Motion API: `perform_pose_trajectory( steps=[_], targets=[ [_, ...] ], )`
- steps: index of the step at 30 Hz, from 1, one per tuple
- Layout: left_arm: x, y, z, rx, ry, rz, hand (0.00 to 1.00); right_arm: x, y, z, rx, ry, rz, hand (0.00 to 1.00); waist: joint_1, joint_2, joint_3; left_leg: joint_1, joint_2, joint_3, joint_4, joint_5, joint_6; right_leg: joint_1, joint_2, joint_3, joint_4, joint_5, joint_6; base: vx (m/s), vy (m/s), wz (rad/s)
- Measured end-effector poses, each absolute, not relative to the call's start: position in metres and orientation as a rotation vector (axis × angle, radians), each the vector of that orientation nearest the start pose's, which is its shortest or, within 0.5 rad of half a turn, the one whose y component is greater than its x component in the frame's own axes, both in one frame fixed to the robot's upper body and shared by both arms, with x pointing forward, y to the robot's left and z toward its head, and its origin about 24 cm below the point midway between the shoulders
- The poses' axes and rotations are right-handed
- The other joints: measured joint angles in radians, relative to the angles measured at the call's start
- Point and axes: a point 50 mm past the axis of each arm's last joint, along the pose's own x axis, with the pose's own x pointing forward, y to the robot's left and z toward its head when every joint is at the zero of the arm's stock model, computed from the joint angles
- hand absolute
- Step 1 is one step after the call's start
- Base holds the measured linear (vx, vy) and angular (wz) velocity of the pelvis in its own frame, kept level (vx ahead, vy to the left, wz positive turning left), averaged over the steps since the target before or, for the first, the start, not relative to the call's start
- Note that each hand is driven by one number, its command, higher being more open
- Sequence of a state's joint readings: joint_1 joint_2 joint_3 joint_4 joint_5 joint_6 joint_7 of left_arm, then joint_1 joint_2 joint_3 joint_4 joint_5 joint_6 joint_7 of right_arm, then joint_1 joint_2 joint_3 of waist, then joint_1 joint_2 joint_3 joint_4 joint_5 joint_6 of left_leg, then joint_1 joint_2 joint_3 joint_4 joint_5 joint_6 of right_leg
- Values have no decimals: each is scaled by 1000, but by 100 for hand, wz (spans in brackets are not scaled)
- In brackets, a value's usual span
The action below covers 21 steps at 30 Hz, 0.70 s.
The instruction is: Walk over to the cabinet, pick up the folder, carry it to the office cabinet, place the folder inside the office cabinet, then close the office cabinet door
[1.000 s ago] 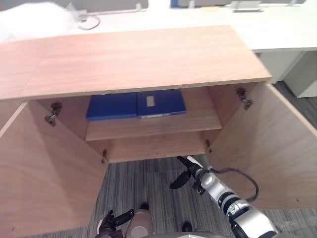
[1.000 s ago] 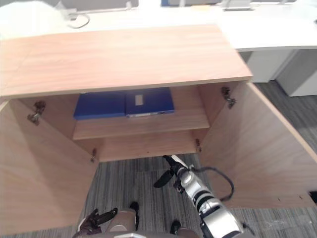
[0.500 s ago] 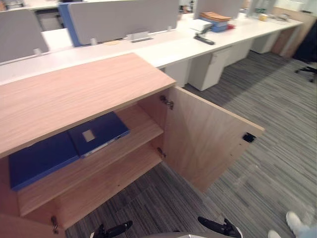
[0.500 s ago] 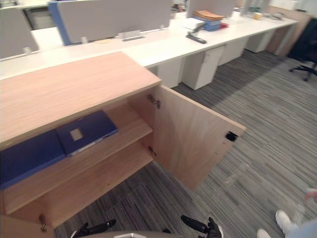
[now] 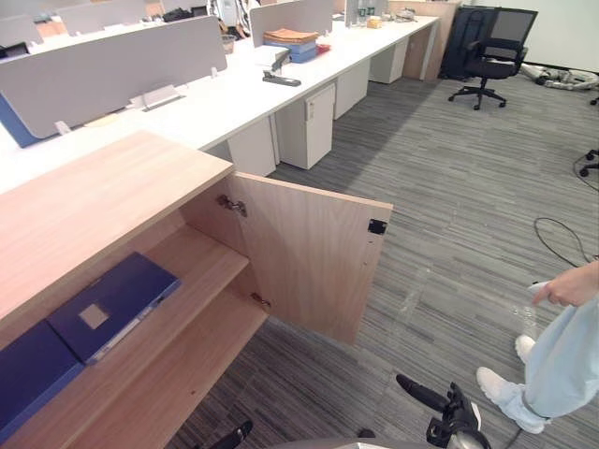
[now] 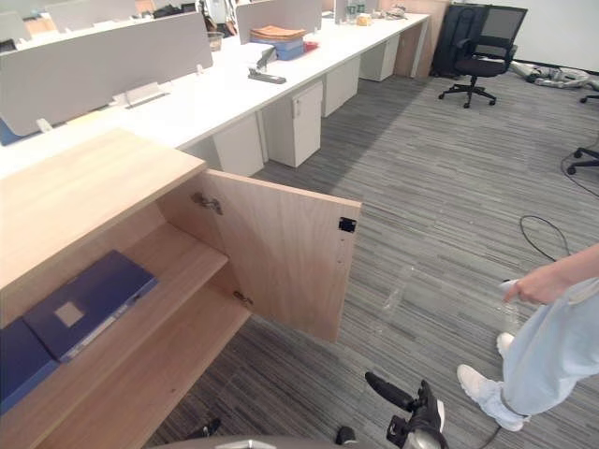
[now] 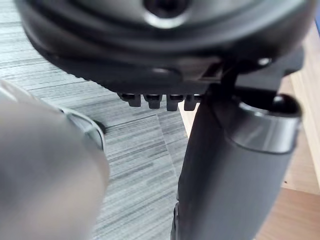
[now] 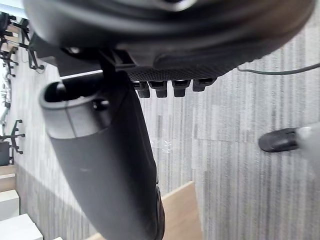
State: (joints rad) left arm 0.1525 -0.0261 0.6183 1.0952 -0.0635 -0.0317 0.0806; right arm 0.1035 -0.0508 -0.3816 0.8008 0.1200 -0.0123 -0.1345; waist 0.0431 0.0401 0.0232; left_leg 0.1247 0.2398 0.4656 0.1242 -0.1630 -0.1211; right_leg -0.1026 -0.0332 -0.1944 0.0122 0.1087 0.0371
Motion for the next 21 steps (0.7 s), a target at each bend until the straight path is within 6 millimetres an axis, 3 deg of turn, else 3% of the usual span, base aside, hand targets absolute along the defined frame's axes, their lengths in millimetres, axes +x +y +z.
perform_pose_trajectory(
  steps=[4, 9, 14, 21],
  targets=[
    [16, 211, -173, -354, 1230, 739, 100, 139, -265, -118, 76, 794, -612, 100, 1, -4, -8, 17, 3, -53, -58, 49, -16, 31, 38, 2, -76, 38, -26, 67, -51, -4],
    [22, 218, -171, -299, 1227, 695, 100, 175, -279, -96, -10, 686, -563, 100, 1, -4, -16, 31, -18, -84, -75, 71, -19, 54, 29, 1, -96, 44, -25, 24, 13, 4],
    [28, 236, -167, -224, 1205, 676, 100, 224, -266, -72, -80, 580, -428, 100, 5, -6, -14, 33, -34, -124, -103, 71, -19, 52, 13, -10, -101, 55, -15, -94, 45, 9],
    [18, 237, -168, -197, 1242, 661, 100, 271, -233, -50, -135, 494, -235, 100, 16, -22, -1, 28, -57, -150, -103, 70, -16, 52, -10, -16, -102, 66, -2, -106, 37, 6]
  ],
)
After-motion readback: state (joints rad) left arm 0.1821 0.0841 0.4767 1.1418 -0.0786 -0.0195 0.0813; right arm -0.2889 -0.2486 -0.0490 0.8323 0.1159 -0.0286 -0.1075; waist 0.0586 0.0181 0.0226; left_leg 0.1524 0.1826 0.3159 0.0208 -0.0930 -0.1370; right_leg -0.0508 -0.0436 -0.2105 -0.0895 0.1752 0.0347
